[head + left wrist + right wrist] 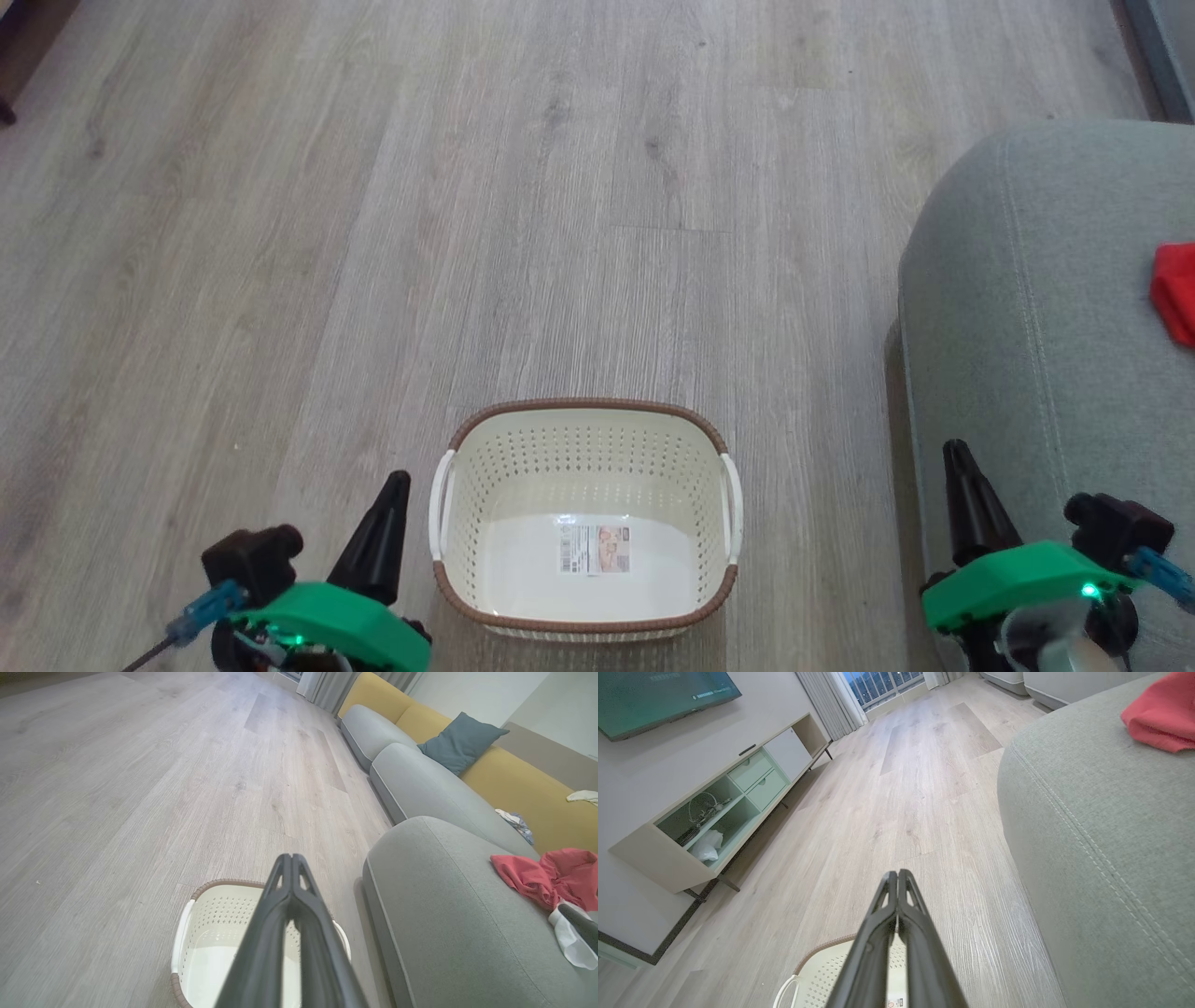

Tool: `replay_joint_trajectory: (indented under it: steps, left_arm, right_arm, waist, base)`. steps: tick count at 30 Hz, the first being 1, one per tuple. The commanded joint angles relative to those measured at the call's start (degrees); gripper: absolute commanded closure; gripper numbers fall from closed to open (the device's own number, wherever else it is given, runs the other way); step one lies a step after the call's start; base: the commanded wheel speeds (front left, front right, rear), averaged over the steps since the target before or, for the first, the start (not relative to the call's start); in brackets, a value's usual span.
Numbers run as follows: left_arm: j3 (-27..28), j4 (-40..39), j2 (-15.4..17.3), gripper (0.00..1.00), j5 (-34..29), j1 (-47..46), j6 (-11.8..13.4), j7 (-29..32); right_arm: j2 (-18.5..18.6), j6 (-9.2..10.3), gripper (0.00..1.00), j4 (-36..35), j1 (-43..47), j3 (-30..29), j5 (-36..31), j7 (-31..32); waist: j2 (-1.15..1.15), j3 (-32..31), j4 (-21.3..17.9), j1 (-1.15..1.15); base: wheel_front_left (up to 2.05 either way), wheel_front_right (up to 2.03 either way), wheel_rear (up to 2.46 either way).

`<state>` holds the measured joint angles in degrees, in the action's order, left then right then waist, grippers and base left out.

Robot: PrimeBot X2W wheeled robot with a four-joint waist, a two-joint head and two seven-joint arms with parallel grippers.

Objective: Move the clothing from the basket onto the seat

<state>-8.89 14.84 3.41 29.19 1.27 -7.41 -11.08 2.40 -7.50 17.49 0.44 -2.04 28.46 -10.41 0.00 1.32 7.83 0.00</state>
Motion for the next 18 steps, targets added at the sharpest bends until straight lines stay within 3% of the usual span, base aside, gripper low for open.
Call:
replay_joint_trajectory:
  steps: [1, 18]
  left_arm:
    - [1.31, -1.62, 0.6, 1.0, 2.05, -2.95, -0.02, 0.25]
    - [2.97, -1.62, 0.98, 1.0, 13.33, -3.66, -0.03, 2.61]
  right_arm:
    - [0.29, 0.0, 1.0, -2.1, -2.87, -0.34, 2.03, 0.55]
    - [0.33, 0.0, 1.0, -2.34, -3.52, -1.07, 12.76, 3.4]
  waist:
    - [0.0, -0.02, -0.15, 0.0]
    - [0.0, -0.22, -1.49, 0.0]
  base:
    - [0.0, 0.0, 0.0]
    - [0.0, 0.0, 0.0]
